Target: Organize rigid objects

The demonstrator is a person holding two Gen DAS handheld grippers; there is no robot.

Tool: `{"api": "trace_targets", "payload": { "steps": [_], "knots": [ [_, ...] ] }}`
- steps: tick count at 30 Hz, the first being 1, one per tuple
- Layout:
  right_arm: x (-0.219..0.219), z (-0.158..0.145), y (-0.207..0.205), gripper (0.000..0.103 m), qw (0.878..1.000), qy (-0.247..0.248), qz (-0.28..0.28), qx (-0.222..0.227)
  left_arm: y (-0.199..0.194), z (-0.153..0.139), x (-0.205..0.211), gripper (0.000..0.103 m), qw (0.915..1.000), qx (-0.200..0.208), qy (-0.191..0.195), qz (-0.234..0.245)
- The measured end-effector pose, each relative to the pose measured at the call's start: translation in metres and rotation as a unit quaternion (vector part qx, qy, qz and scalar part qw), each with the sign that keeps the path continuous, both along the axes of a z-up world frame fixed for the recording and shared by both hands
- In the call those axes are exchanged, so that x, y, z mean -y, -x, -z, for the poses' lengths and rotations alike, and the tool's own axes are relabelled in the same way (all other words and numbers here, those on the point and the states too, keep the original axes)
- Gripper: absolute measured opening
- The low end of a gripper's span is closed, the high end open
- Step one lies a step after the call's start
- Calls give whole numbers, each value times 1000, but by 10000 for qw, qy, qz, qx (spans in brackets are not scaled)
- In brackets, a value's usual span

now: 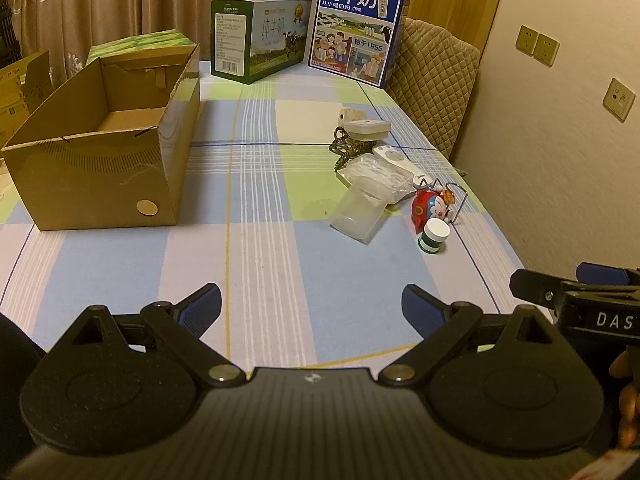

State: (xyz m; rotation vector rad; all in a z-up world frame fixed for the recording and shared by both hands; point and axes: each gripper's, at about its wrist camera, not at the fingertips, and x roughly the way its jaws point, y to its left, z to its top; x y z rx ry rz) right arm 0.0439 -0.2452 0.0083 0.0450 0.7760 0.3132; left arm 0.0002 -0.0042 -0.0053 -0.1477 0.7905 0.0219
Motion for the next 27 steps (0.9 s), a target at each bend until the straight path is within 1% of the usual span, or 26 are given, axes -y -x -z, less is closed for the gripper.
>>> {"api": "trace_targets", "payload": {
  "steps": [21, 27],
  "knots": [
    [-1, 1, -1, 101, 10000, 15, 1, -6, 1, 3, 4, 95, 10000, -22, 28, 11],
    [-3, -3, -1, 101, 10000, 5, 15, 0, 0, 3, 4, 95, 10000, -24, 26, 11]
  ]
}}
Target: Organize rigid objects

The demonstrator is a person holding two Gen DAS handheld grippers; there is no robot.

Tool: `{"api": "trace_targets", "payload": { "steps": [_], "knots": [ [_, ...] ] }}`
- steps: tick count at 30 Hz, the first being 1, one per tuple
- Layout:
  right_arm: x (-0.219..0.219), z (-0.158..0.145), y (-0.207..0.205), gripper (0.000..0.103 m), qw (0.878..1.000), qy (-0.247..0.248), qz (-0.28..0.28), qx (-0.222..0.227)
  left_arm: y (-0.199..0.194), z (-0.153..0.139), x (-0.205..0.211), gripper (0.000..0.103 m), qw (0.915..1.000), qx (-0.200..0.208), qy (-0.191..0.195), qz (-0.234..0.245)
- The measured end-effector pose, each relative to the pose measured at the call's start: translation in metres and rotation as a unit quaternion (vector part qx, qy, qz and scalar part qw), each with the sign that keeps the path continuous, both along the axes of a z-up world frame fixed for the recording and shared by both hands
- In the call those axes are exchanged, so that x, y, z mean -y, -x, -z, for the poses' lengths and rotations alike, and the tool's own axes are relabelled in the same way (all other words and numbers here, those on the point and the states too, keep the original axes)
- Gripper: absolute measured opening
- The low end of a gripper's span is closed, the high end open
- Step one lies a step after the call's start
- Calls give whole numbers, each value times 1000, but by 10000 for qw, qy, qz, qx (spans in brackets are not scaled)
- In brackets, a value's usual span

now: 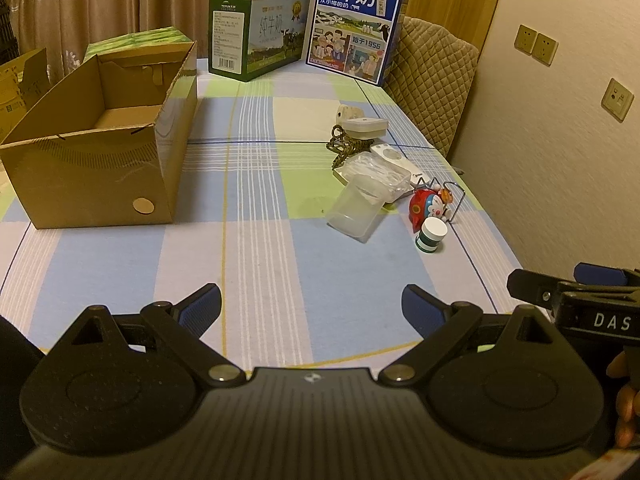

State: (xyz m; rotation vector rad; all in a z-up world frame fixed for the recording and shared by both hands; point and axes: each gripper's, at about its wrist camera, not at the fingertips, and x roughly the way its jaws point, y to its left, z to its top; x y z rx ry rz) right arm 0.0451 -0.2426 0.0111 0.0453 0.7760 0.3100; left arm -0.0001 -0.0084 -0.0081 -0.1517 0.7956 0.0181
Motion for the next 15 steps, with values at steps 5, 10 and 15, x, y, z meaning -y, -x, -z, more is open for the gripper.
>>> {"api": "trace_targets", "payload": {
  "steps": [5, 10, 15],
  "knots": [
    [4, 4, -2, 101, 10000, -1, 20, 7, 0, -1, 1, 95, 10000, 8, 24, 23],
    [4, 5, 0, 101, 10000, 20, 39, 13, 0, -2, -2, 95, 10000, 6, 61, 22],
    [5, 5, 0, 101, 10000, 35, 42, 10, -1, -2, -8, 95, 10000, -6, 97, 16]
  ]
}}
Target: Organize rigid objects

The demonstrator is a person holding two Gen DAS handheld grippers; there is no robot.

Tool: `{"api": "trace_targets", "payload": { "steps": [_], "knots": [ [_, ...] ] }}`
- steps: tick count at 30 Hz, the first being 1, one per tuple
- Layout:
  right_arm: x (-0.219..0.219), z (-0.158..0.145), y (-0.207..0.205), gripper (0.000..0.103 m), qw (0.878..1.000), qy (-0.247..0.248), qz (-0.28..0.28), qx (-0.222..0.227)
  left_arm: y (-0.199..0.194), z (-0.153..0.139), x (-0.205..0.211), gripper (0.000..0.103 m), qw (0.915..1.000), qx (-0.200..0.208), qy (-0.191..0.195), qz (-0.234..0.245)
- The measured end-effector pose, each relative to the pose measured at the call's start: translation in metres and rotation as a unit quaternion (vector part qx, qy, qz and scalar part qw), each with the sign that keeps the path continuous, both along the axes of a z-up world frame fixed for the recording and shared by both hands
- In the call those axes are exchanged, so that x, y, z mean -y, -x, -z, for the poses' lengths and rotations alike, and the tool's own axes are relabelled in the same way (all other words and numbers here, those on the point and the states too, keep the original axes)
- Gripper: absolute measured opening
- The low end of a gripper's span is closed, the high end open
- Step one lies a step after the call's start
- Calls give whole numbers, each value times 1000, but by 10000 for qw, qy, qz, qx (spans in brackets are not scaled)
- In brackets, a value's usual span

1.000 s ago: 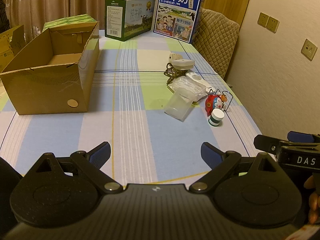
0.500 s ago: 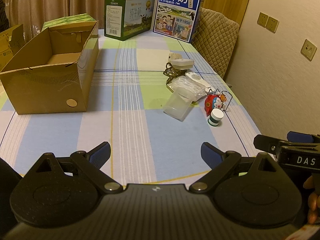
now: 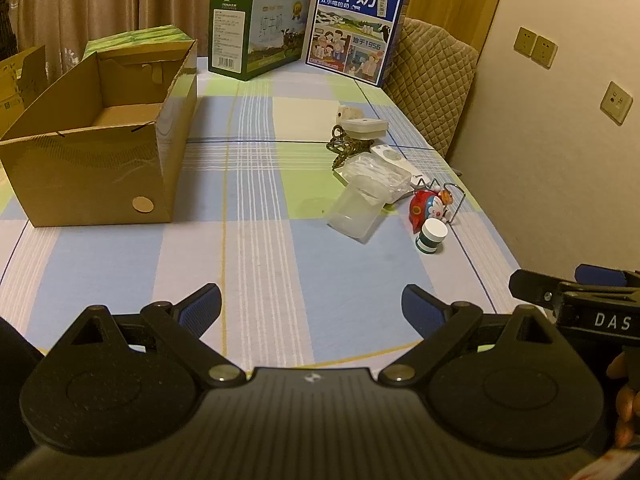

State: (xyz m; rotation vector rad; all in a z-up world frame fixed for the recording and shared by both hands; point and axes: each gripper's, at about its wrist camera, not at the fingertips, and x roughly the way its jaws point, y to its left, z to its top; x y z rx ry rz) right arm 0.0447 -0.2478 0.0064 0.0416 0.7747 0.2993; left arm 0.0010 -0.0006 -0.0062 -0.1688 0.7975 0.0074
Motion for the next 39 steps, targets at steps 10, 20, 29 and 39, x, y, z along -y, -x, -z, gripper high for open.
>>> {"api": "trace_targets", "payload": {
  "steps": [10, 20, 29, 39],
  "knots": [
    [7, -13, -13, 101, 9989, -390, 229, -106, -11, 0, -9, 95, 9999, 46, -24, 99],
    [-12, 13, -57, 94, 9985, -401, 248, 279, -74, 27, -28, 95, 9993, -56, 86, 363],
    [-35, 66, -97, 59, 9998, -147, 135, 19, -118, 63, -24, 91, 9962, -175, -57, 851],
    [-46, 92, -121, 38, 9997, 142, 90, -173, -139, 78, -19, 90, 9934, -158, -39, 1139]
  ]
}}
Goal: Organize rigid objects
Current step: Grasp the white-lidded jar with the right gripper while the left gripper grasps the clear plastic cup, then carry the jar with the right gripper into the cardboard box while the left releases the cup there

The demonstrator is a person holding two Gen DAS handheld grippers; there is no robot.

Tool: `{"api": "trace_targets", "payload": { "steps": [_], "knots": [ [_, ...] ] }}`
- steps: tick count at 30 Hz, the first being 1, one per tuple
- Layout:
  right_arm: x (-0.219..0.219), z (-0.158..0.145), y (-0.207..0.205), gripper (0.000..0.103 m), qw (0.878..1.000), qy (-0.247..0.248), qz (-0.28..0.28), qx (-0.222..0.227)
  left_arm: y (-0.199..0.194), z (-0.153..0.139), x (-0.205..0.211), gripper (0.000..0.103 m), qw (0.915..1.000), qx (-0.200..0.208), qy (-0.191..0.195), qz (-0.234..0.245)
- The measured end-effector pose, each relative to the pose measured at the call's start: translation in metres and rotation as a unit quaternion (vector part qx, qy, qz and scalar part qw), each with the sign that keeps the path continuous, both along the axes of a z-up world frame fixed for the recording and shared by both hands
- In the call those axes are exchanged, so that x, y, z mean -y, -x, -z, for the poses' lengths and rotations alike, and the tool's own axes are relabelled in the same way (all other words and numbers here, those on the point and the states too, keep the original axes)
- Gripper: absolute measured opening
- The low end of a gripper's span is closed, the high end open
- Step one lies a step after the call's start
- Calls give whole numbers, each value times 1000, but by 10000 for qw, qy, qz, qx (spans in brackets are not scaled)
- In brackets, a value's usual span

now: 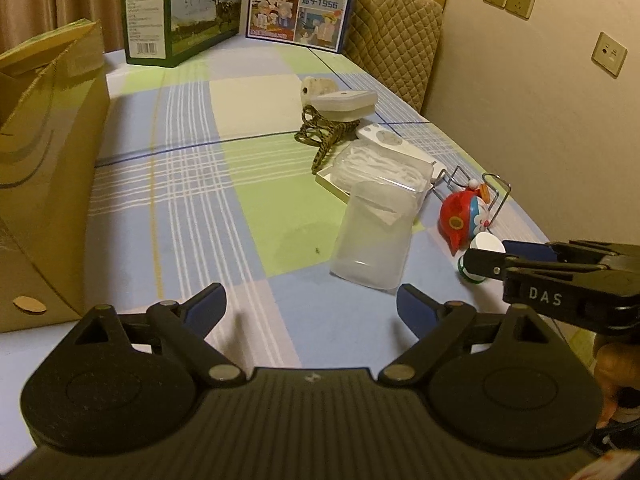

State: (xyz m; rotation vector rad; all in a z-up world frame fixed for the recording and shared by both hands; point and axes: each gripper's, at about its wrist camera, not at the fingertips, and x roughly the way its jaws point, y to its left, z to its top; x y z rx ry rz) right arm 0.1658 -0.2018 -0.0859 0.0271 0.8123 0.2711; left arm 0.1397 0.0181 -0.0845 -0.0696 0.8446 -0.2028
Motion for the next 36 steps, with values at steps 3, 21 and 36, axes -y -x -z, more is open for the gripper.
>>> {"api": "trace_targets", "payload": {
  "steps": [3, 21, 36],
  "knots": [
    [-2, 3, -5, 32, 9999, -62, 47, -74, -3, 4, 1, 90, 10000, -46, 21, 40],
    [17, -18, 5, 27, 9983, -215, 496, 225, -52, 12, 44, 69, 9933, 42, -278, 1118],
    [12, -32, 9, 27, 9969, -327, 519, 490, -55, -3, 40, 47, 9919, 69, -598, 1115]
  ]
}}
